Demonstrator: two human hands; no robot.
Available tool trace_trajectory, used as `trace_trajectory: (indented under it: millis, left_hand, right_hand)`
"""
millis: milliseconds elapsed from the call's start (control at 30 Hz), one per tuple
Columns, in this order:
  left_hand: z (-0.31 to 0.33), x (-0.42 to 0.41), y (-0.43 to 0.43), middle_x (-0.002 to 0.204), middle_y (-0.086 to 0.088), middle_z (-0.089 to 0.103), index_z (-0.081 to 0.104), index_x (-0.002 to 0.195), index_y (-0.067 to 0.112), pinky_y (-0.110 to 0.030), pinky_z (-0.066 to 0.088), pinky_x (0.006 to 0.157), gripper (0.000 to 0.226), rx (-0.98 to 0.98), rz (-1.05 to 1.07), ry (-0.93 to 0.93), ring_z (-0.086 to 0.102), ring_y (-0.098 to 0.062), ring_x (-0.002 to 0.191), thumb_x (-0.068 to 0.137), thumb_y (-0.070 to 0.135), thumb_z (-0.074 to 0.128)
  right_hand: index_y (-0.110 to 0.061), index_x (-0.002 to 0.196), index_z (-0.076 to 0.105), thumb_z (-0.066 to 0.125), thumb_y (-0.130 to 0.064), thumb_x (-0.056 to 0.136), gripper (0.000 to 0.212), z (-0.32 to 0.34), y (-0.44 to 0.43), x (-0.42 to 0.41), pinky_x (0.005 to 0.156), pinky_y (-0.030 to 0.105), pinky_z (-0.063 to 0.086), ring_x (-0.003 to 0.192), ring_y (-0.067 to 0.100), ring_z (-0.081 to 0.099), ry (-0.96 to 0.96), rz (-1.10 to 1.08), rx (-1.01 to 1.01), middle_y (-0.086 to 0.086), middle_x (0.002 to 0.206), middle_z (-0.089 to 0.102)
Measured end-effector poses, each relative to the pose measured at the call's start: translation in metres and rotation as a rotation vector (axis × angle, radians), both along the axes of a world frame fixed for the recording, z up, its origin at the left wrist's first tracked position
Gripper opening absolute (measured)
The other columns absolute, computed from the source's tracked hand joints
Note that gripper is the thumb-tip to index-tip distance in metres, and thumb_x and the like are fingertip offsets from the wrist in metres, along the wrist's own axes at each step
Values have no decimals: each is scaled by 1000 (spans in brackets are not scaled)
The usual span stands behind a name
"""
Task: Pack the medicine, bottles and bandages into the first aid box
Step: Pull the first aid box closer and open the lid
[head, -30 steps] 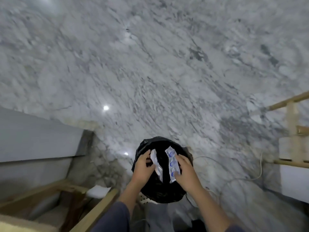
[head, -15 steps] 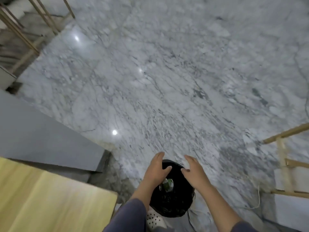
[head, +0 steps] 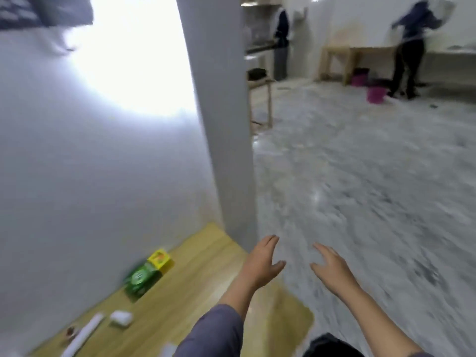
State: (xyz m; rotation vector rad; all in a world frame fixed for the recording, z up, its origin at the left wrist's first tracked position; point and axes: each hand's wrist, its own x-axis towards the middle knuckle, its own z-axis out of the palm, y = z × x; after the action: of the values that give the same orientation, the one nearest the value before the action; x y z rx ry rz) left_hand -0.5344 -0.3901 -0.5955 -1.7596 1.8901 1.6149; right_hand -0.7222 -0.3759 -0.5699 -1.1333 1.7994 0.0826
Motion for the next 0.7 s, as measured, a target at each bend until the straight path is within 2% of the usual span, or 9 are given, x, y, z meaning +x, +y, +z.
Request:
trace_trajectory:
  millis: [100,200,367,467,533,700]
  left_hand:
    - [40,2,-10,169,-6,21,25,159,9,-26,15,124,69,-75,3,-6,19,-20,157,101,27,58]
    - [89,14,-18,168,-7,23,27,158,8,-26,16,124,69,-167,-11,-38,21,-21,157,100,28,59]
    - [188,74,-25,168,-7,24,27,158,9,-25,14,124,72,-330,63,-112,18,-20,158,98,28,62]
    - [258,139,-20,168,-8,23,28,158,7,-26,16,125,71,-437,190,-170,18,-19,158,98,26,62]
    - [298,187,-8,169,-7,20,25,159,6,-22,11,123,72,-502,255,-219,14,-18,158,99,22,60]
    - [375,313,79,171,-5,12,19,161,8,-22,8,124,83,-605,493,-343,7,-16,159,95,23,66]
  right_hand:
    - [-14,142,33,55,-17,89,58,47,-14,-4,111,35,29,139,25,31,29,38,-58,8,151,32]
    - [-10,139,39,59,-12,86,57,99,-23,1,108,30,30,135,25,38,33,69,-179,12,145,41]
    - [-11,137,41,61,-13,85,56,190,-34,41,106,27,30,134,25,40,20,201,-386,12,143,45]
    - [-10,135,44,63,-11,83,56,248,-40,94,102,23,32,130,25,44,-75,283,-539,12,141,46]
    - [-12,135,45,64,-12,82,56,282,-39,136,103,24,32,129,25,45,-134,374,-622,11,141,47]
    - [-19,137,42,61,-17,85,55,359,-9,260,98,22,35,126,19,47,-256,685,-828,3,143,45]
